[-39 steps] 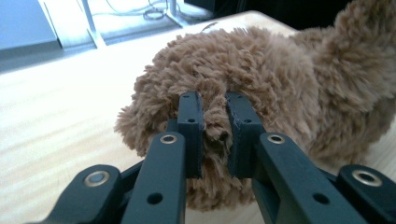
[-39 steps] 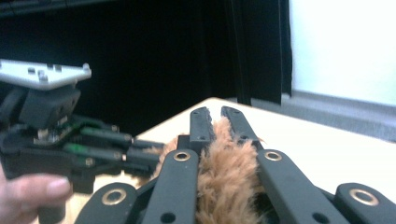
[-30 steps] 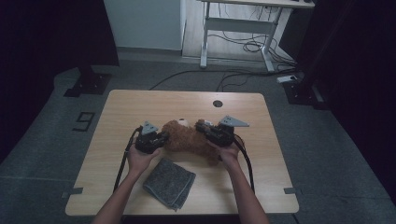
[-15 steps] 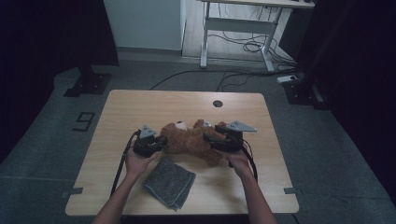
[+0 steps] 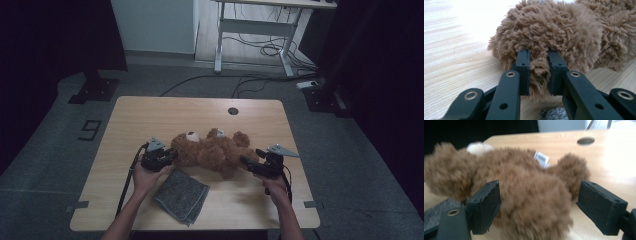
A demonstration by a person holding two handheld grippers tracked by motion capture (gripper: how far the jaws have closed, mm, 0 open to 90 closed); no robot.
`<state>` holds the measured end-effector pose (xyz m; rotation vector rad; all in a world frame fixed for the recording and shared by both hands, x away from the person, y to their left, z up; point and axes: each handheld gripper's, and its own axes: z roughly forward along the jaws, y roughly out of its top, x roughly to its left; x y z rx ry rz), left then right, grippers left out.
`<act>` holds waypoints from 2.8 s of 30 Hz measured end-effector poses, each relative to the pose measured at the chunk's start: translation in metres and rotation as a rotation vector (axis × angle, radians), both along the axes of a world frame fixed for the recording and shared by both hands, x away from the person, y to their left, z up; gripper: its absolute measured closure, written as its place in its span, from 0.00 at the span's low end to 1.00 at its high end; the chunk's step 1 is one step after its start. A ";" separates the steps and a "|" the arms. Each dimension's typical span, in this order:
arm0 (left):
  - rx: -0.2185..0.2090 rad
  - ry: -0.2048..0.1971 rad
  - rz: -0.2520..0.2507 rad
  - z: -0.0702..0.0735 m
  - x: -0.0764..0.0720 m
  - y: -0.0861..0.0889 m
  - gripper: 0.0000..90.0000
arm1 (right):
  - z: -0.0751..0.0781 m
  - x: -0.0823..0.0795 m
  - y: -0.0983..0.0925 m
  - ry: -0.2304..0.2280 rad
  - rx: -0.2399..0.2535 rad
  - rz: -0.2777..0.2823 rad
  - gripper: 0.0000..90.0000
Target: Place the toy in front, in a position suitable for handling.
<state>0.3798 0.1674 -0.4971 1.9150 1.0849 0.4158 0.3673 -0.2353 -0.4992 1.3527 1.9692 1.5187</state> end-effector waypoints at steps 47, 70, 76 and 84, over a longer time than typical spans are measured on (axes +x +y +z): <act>0.127 0.104 -0.166 -0.023 -0.098 -0.046 0.18 | -0.021 0.004 0.003 0.045 0.033 0.056 0.52; 0.240 0.094 -0.144 -0.048 -0.104 -0.070 0.17 | -0.025 0.003 0.003 0.055 0.042 0.054 0.51; 0.236 0.083 -0.140 -0.047 -0.104 -0.064 0.30 | -0.026 0.003 0.003 0.058 0.043 0.053 0.51; 0.251 0.047 -0.142 -0.045 -0.105 -0.057 0.66 | -0.026 0.003 0.002 0.058 0.044 0.054 0.51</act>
